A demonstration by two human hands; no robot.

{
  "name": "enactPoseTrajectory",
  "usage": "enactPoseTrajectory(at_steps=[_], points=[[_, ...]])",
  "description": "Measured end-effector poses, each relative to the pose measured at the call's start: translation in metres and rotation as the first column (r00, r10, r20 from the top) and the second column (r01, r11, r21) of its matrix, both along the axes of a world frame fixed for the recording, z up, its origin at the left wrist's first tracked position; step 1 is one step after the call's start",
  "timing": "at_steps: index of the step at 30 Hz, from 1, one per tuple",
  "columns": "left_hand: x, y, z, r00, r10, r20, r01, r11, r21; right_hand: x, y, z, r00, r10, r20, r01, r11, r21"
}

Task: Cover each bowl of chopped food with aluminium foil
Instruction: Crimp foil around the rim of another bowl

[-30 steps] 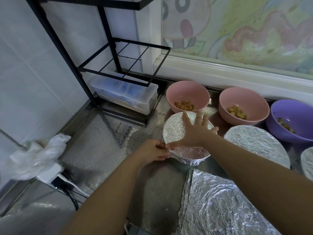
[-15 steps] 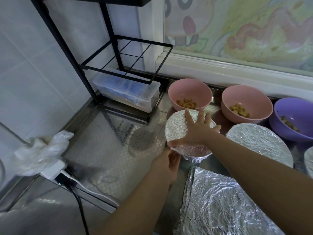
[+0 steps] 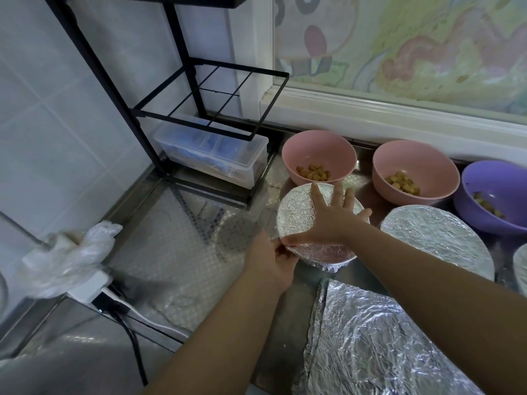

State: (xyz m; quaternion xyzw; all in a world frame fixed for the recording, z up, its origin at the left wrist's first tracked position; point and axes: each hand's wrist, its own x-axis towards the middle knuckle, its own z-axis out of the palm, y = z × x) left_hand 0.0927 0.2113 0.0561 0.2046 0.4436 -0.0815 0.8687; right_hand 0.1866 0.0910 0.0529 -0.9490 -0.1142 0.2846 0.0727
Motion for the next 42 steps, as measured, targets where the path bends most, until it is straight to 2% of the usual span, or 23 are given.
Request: enactPoseTrajectory(at_steps=[6,19,22,25,29,31,36,42], points=[[0.01,0.014,0.032,0.949,-0.295,0.108,0.287,0.955,0.08,0.001,0.0,-0.003,1.0,-0.025,0.012,0.025,0.999,0.024],[0.033,0.035,0.022,0.865,-0.494,0.088,0.481,0.866,0.134,-0.003,0.005,-0.005,0.993,-0.114,0.021,0.114,0.993,0.005],[0.042,0.04,0.028,0.853,-0.52,0.044,0.506,0.844,0.176,-0.005,0.006,-0.001,0.984,-0.176,0.003,0.176,0.984,0.03],[0.051,0.045,0.028,0.862,-0.506,0.017,0.488,0.839,0.242,-0.002,0.001,0.009,0.968,-0.237,-0.083,0.243,0.967,0.076],[0.055,0.037,0.025,0.926,-0.376,0.045,0.347,0.89,0.296,0.002,-0.004,0.01,0.989,-0.146,-0.012,0.146,0.989,0.038],[0.05,0.03,0.018,0.925,-0.373,0.076,0.326,0.879,0.348,0.003,0.001,0.009,0.997,-0.07,0.039,0.068,0.996,0.053],[0.044,0.026,0.001,0.899,-0.42,0.126,0.34,0.848,0.406,0.004,0.006,0.005,0.999,-0.003,0.042,0.002,1.0,0.018],[0.05,0.039,0.01,0.784,-0.599,0.162,0.497,0.763,0.413,0.006,0.009,0.006,1.0,-0.003,0.025,0.003,1.0,-0.01]])
